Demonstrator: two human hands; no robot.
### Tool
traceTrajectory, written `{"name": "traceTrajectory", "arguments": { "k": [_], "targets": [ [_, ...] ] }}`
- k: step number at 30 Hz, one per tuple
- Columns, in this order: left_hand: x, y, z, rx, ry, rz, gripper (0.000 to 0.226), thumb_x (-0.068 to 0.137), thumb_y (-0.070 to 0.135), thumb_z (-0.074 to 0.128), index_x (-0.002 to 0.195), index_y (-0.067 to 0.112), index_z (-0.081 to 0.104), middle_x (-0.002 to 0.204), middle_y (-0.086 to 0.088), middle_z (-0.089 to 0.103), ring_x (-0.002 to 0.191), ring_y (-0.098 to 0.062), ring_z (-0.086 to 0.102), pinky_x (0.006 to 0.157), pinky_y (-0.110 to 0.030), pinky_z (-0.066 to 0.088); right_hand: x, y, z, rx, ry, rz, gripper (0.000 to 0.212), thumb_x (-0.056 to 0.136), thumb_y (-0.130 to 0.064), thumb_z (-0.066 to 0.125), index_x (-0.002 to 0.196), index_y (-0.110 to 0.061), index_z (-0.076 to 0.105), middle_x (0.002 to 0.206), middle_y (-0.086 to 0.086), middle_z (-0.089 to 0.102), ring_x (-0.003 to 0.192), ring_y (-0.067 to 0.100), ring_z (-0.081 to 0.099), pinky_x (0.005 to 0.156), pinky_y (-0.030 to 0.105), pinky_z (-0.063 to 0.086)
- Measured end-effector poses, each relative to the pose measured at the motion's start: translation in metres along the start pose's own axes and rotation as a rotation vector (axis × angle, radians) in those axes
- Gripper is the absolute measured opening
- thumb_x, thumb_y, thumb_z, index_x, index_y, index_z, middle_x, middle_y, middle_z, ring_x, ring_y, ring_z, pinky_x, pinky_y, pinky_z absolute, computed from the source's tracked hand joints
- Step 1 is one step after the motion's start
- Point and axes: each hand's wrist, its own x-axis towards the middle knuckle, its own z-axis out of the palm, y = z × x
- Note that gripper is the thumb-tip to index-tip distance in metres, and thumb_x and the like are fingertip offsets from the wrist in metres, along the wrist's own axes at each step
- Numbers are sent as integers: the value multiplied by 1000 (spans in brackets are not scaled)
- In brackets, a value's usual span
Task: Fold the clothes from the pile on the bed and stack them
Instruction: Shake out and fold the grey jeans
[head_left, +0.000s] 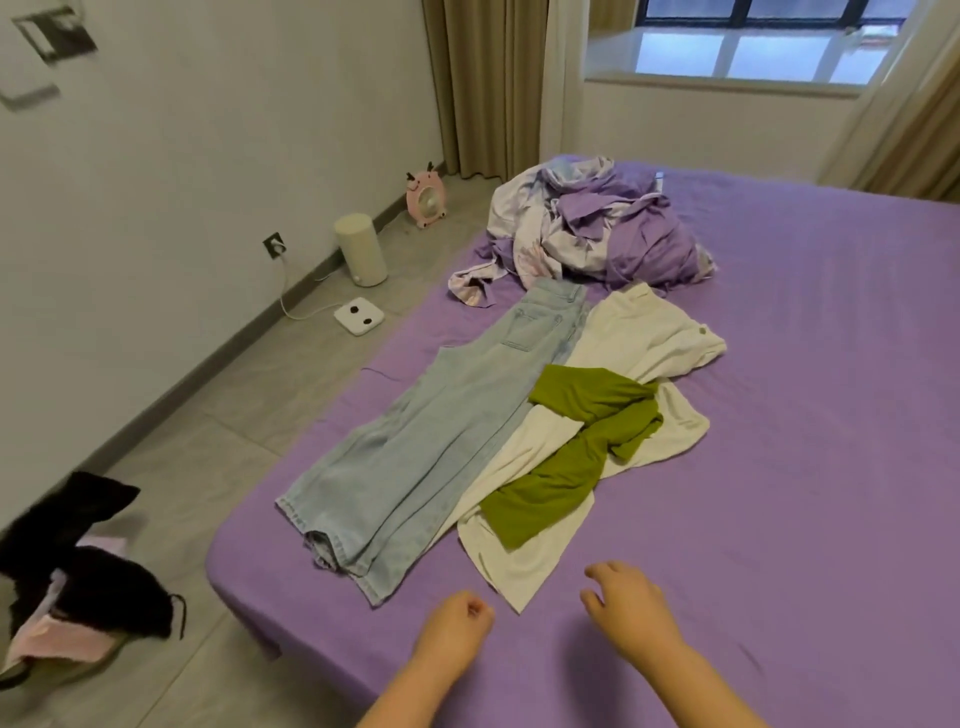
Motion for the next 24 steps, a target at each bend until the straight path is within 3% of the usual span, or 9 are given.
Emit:
{"name": "traceTrajectory", "arguments": {
  "k": [7, 12, 18, 24],
  "targets": [
    [76, 53, -12, -54, 1, 20, 11, 91, 29, 53, 80, 27, 56, 82, 7, 61, 85, -14, 63, 80, -26, 50, 81, 25, -29, -1, 14, -6, 37, 100, -34, 36, 131, -21, 50, 134, -1, 51, 120, 18, 50, 94, 27, 41],
    [125, 77, -31, -53, 41, 51, 12, 94, 29, 52, 88, 22, 60, 90, 1, 66, 88, -16, 65, 81, -28, 50, 145, 12, -46, 1, 10, -87, 35, 100, -38, 38, 127, -20, 50, 127, 0, 52, 116, 19, 49, 93, 29, 42],
    [197, 100, -63, -40, 87, 87, 15, 94, 27, 51, 94, 17, 63, 87, 1, 64, 89, -18, 63, 81, -29, 49, 226, -10, -59, 41, 43, -148, 41, 100, -37, 38, 137, -22, 45, 136, -2, 48, 124, 17, 44, 99, 29, 39],
    [288, 120, -70, 90, 116, 185, 17, 92, 25, 53, 100, 18, 66, 98, 2, 68, 92, -14, 62, 82, -28, 49, 302, -13, -54, -18, 52, -165, 38, 98, -34, 40, 133, -23, 47, 138, -4, 45, 129, 17, 37, 102, 29, 36]
  ]
}}
